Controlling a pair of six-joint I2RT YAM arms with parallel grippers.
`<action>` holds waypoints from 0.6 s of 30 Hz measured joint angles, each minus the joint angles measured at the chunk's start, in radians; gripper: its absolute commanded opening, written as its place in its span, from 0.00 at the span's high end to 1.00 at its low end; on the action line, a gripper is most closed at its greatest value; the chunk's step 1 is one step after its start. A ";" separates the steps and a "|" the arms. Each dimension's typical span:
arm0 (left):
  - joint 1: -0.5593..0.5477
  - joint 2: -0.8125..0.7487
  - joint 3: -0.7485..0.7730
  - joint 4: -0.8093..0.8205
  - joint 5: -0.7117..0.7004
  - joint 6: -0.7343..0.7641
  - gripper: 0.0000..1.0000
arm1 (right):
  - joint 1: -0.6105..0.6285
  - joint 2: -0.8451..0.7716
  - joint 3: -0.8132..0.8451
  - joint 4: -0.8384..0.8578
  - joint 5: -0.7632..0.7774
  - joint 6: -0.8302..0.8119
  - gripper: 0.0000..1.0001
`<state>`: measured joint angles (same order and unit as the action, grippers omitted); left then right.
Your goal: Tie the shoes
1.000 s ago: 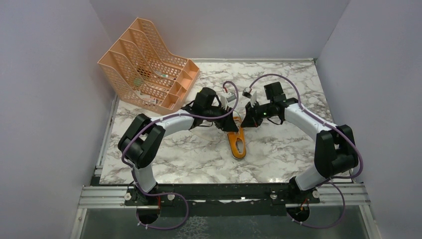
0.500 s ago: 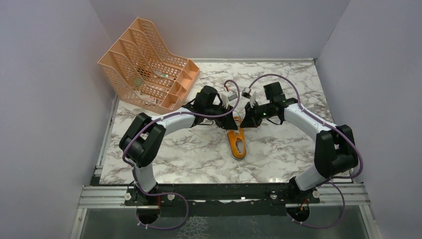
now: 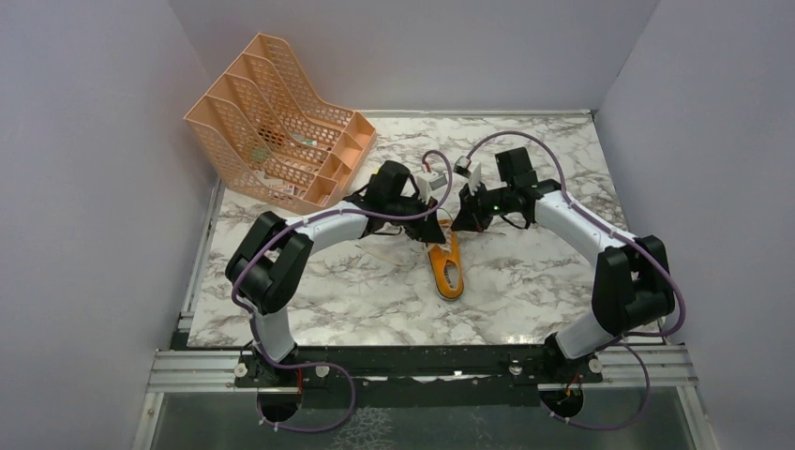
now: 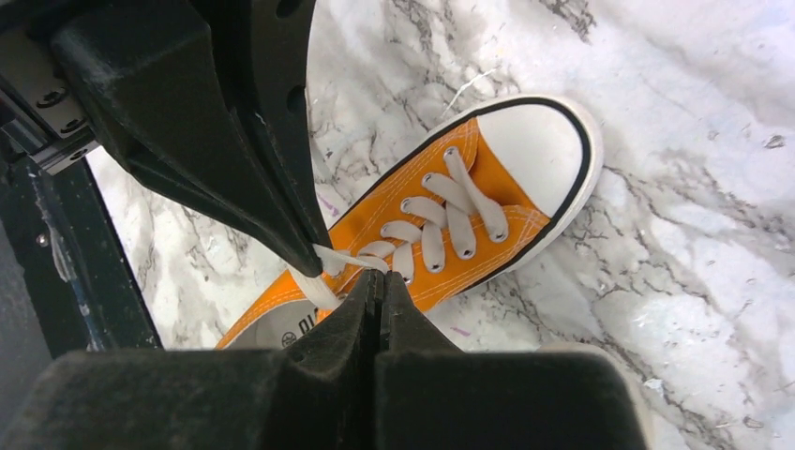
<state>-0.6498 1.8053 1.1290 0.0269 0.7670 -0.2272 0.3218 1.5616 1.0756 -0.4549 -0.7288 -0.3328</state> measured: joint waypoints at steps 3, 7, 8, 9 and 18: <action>0.001 0.002 0.012 0.000 -0.001 -0.005 1.00 | 0.000 0.000 0.009 0.018 0.004 0.001 0.98; 0.003 0.005 0.021 0.002 -0.009 -0.029 1.00 | 0.007 0.012 0.009 0.082 0.011 0.012 0.92; 0.004 0.006 0.021 0.006 -0.010 -0.039 1.00 | 0.011 0.018 0.009 0.089 0.012 0.015 0.92; 0.005 0.007 0.021 0.011 -0.010 -0.050 1.00 | 0.013 0.026 0.009 0.107 0.014 0.023 0.91; 0.013 0.015 0.000 0.035 -0.011 -0.151 1.00 | 0.017 0.090 0.011 0.256 0.079 0.101 0.87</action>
<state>-0.6369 1.8202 1.1294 0.0616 0.7555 -0.3786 0.3386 1.6516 1.0863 -0.1993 -0.6502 -0.2314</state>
